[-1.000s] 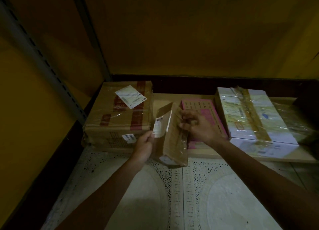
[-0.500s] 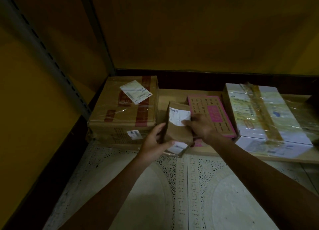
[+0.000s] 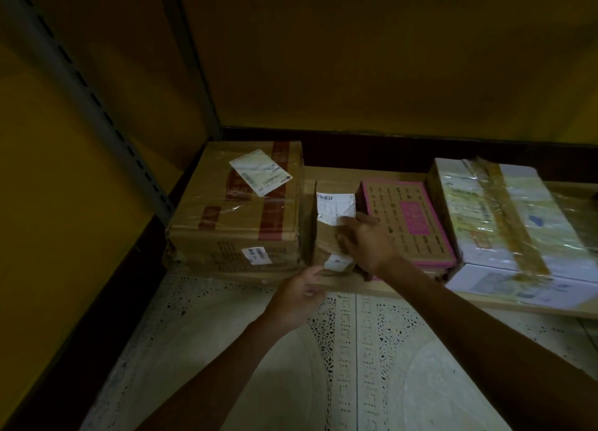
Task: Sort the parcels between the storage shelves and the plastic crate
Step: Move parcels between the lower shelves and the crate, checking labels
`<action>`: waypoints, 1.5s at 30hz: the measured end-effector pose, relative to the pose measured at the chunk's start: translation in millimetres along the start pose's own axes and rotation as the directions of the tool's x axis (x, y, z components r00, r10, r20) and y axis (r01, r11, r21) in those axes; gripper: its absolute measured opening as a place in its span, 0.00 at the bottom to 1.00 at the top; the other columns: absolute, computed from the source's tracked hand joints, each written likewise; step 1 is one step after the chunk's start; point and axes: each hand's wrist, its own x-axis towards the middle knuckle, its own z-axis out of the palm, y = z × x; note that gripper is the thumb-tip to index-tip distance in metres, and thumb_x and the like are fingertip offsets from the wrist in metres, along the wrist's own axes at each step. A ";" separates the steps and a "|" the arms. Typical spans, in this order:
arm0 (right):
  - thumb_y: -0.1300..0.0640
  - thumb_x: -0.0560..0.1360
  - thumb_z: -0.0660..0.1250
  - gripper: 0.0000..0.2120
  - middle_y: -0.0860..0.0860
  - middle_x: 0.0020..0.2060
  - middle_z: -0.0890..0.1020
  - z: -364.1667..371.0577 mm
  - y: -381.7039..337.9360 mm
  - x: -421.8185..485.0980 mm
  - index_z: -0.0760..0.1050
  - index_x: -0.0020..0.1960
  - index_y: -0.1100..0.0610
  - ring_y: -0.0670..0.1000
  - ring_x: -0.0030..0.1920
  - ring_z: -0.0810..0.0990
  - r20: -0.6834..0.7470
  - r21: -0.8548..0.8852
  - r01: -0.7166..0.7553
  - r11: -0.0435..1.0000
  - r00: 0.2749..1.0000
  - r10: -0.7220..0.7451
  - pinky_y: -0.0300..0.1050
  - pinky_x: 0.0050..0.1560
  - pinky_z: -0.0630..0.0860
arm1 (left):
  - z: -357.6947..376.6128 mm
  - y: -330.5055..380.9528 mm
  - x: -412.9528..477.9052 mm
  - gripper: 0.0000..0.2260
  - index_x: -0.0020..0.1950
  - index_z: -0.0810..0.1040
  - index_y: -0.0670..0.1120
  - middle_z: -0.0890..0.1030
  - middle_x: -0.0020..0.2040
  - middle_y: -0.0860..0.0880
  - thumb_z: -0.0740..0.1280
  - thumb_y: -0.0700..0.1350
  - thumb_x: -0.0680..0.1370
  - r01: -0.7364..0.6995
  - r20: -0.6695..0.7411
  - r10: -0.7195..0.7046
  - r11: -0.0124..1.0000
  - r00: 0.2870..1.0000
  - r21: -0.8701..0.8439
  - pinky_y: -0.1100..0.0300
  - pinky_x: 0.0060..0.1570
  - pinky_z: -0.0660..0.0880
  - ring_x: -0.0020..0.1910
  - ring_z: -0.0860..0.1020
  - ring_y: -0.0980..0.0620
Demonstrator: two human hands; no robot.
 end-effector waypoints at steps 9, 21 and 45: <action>0.48 0.78 0.58 0.26 0.65 0.67 0.66 -47.4 72.2 -17.4 0.63 0.69 0.63 0.65 0.65 0.65 -0.238 -0.205 -0.374 0.905 0.915 0.324 0.57 0.64 0.65 | 34.8 37.5 9.9 0.18 0.67 0.69 0.50 0.73 0.58 0.57 0.62 0.40 0.78 -0.148 -0.011 0.148 0.989 0.989 -0.015 0.78 0.48 0.67 0.52 0.72 0.66; 0.31 0.69 0.62 0.47 0.60 0.76 0.47 -52.8 105.8 -51.7 0.45 0.77 0.49 0.58 0.76 0.47 0.221 -0.407 0.091 0.909 0.975 0.001 0.56 0.75 0.43 | 76.2 46.3 29.5 0.36 0.76 0.49 0.50 0.60 0.74 0.48 0.67 0.42 0.74 -0.112 -0.026 0.115 0.990 0.993 0.087 0.51 0.66 0.67 0.69 0.65 0.51; 0.45 0.76 0.62 0.13 0.51 0.35 0.80 -152.0 89.3 -65.8 0.75 0.49 0.55 0.51 0.37 0.80 -0.038 0.789 -0.181 0.587 0.939 0.341 0.42 0.31 0.76 | 39.4 122.9 12.4 0.35 0.72 0.57 0.56 0.76 0.60 0.52 0.72 0.44 0.71 -0.335 0.018 0.344 0.924 0.939 -0.184 0.48 0.52 0.79 0.54 0.79 0.58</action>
